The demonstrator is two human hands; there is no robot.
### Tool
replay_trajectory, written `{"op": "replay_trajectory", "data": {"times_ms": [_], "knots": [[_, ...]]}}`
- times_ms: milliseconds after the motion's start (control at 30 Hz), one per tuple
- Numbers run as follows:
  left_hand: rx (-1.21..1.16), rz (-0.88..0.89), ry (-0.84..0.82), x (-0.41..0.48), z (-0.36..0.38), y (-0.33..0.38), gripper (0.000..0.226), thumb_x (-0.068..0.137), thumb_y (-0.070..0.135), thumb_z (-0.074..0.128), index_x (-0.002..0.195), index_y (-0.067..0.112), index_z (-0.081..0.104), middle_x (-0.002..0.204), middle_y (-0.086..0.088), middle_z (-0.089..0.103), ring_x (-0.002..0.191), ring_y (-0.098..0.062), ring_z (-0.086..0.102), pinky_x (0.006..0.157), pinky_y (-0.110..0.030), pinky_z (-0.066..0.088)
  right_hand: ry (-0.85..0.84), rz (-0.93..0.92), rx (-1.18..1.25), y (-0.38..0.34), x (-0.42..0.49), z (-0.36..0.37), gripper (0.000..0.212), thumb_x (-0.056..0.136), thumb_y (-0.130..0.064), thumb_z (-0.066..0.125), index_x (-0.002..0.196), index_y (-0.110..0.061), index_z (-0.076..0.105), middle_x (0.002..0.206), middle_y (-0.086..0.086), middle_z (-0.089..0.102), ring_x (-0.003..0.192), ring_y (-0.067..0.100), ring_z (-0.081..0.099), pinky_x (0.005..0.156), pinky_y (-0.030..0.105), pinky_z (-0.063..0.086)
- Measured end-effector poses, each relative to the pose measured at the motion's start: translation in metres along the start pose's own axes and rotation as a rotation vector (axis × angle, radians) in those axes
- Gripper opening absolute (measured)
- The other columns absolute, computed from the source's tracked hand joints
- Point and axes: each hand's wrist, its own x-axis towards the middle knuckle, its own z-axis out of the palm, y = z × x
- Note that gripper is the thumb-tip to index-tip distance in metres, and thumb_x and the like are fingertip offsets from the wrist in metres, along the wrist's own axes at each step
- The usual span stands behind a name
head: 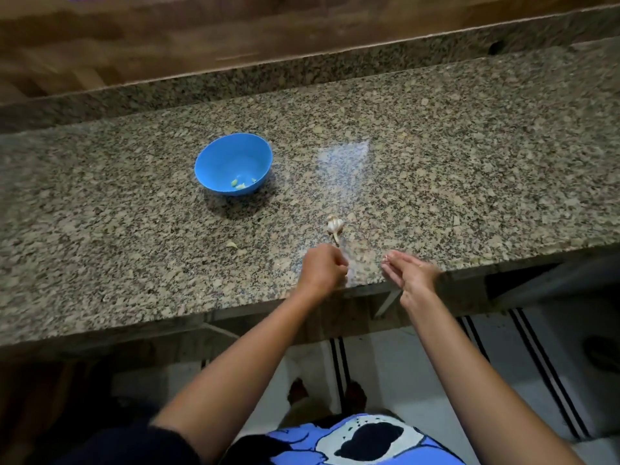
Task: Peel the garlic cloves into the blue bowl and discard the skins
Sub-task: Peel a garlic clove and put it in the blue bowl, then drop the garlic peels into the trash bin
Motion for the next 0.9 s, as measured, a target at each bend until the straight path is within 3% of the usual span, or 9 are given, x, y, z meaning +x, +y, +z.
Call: {"op": "replay_trajectory", "data": {"times_ms": [100,167,267,367,467,567,633,767,900], "knots": [[-0.871,-0.407,-0.075,-0.024,-0.045,-0.023,0.015,0.08,-0.005,0.066,0.094,-0.007,0.069,0.089,-0.016,0.072,0.079,-0.021,0.07,0.061,-0.021,0.058,-0.089,0.027,-0.079,0.016,-0.009,0.03,0.024,0.082,0.002,0.063,0.106,0.005,0.062,0.093,0.014,0.068,0.084,0.019,0.068,0.069,0.024,0.058],[-1.246,-0.49,0.037,-0.039,-0.074,-0.048,0.01,0.083,-0.01,0.06,0.084,-0.008,0.07,0.081,-0.016,0.07,0.074,-0.019,0.068,0.058,-0.02,0.057,-0.182,0.057,-0.156,0.034,-0.02,0.057,0.021,0.083,0.001,0.064,0.103,0.005,0.063,0.084,0.009,0.067,0.077,0.016,0.068,0.072,0.024,0.057],[-1.599,-0.488,0.224,-0.06,-0.106,-0.085,0.031,0.09,-0.009,0.049,0.068,-0.005,0.07,0.068,-0.014,0.068,0.057,-0.017,0.068,0.05,-0.02,0.055,-0.337,0.118,-0.265,0.07,-0.041,0.099,0.023,0.083,0.002,0.063,0.105,0.009,0.062,0.082,0.01,0.066,0.074,0.017,0.066,0.067,0.022,0.057],[-1.758,-0.396,0.466,-0.096,-0.138,-0.127,0.042,0.092,-0.007,0.045,0.059,-0.003,0.069,0.062,-0.013,0.068,0.053,-0.015,0.067,0.049,-0.02,0.054,-0.541,0.167,-0.435,0.112,-0.082,0.14,0.027,0.085,0.002,0.061,0.11,0.013,0.059,0.096,0.017,0.066,0.076,0.019,0.064,0.066,0.021,0.056],[-1.805,-0.364,0.722,-0.157,-0.161,-0.178,0.046,0.092,-0.008,0.046,0.053,0.0,0.07,0.061,-0.01,0.069,0.053,-0.012,0.068,0.052,-0.02,0.056,-0.764,0.251,-0.603,0.162,-0.135,0.172,0.027,0.091,0.004,0.045,0.112,0.018,0.055,0.107,0.028,0.063,0.088,0.034,0.064,0.086,0.035,0.053],[-1.868,-0.344,0.964,-0.23,-0.176,-0.238,0.045,0.091,-0.007,0.048,0.054,0.0,0.071,0.063,-0.009,0.07,0.055,-0.012,0.068,0.058,-0.02,0.057,-0.956,0.341,-0.729,0.231,-0.178,0.199,0.018,0.086,0.01,0.051,0.098,0.016,0.063,0.078,0.018,0.069,0.064,0.02,0.069,0.061,0.024,0.057],[-1.915,-0.323,1.1,-0.279,-0.184,-0.282,0.044,0.092,-0.006,0.048,0.055,0.0,0.071,0.063,-0.01,0.07,0.055,-0.013,0.068,0.055,-0.021,0.057,-1.048,0.344,-0.843,0.281,-0.209,0.214,0.015,0.086,0.007,0.056,0.083,0.003,0.07,0.083,0.016,0.068,0.063,0.017,0.068,0.059,0.021,0.056],[-1.927,-0.383,1.253,-0.353,-0.192,-0.357,0.018,0.091,-0.008,0.051,0.08,-0.003,0.064,0.062,-0.01,0.069,0.054,-0.013,0.068,0.052,-0.019,0.055,-1.16,0.338,-1.012,0.364,-0.265,0.234,0.018,0.085,0.012,0.052,0.086,-0.002,0.062,0.087,0.009,0.061,0.075,0.016,0.06,0.063,0.019,0.054],[-1.923,-0.431,1.326,-0.388,-0.202,-0.422,0.015,0.091,-0.009,0.049,0.083,-0.002,0.059,0.058,-0.007,0.068,0.052,-0.01,0.067,0.051,-0.017,0.054,-1.174,0.315,-1.085,0.421,-0.291,0.246,0.021,0.085,0.013,0.05,0.081,-0.004,0.06,0.086,0.011,0.059,0.066,0.012,0.064,0.064,0.019,0.053]]}}
